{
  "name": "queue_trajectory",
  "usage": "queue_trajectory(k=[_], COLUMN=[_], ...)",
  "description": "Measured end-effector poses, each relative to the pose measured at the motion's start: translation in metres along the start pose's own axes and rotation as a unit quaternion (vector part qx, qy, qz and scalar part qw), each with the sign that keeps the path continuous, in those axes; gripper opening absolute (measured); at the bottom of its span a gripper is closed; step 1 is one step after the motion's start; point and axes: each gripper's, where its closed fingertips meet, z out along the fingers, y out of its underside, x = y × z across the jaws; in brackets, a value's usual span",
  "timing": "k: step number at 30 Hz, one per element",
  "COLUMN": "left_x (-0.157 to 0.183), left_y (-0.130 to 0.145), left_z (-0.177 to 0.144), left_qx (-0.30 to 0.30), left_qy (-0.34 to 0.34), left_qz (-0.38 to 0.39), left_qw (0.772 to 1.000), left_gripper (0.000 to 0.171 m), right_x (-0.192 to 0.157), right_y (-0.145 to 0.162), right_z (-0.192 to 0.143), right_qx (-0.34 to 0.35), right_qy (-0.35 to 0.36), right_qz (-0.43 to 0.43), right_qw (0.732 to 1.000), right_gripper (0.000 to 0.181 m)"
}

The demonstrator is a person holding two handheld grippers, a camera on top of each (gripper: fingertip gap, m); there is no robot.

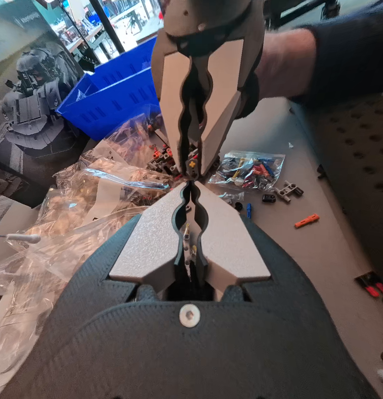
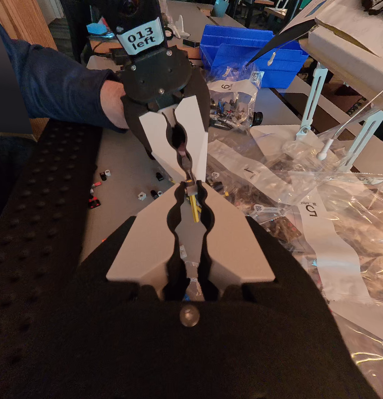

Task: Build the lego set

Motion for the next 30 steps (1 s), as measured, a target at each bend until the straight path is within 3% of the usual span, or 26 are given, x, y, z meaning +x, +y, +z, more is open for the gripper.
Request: queue_trajectory(k=[4,8,13,25,28,30], left_x=[0.005,0.009,0.010,0.007,0.009,0.010], left_y=[0.002,0.000,0.002,-0.004,0.000,-0.004], left_z=[0.003,0.011,0.010,0.002,0.007,0.007], left_qx=[-0.002,-0.002,0.002,0.029,0.020,0.028], left_qy=[0.010,0.016,0.023,0.039,0.042,0.043], left_qz=[-0.011,-0.014,-0.018,-0.050,-0.054,-0.053], left_qw=[1.000,1.000,1.000,0.998,0.997,0.997], left_gripper=[0.000,0.015,0.000,0.001,0.027,0.032], right_x=[-0.002,-0.003,-0.004,0.001,0.003,0.003], right_y=[-0.007,-0.006,-0.007,-0.007,-0.008,-0.005], right_z=[-0.001,0.003,0.002,-0.001,-0.002,0.001], right_qx=[0.023,0.025,0.028,0.029,0.033,0.024], right_qy=[-0.010,-0.016,-0.018,-0.008,-0.005,-0.003], right_qz=[0.008,0.015,0.016,0.020,0.024,0.019], right_qw=[1.000,0.999,0.999,0.999,0.999,1.000], right_gripper=[0.009,0.009,0.009,0.009,0.009,0.009])
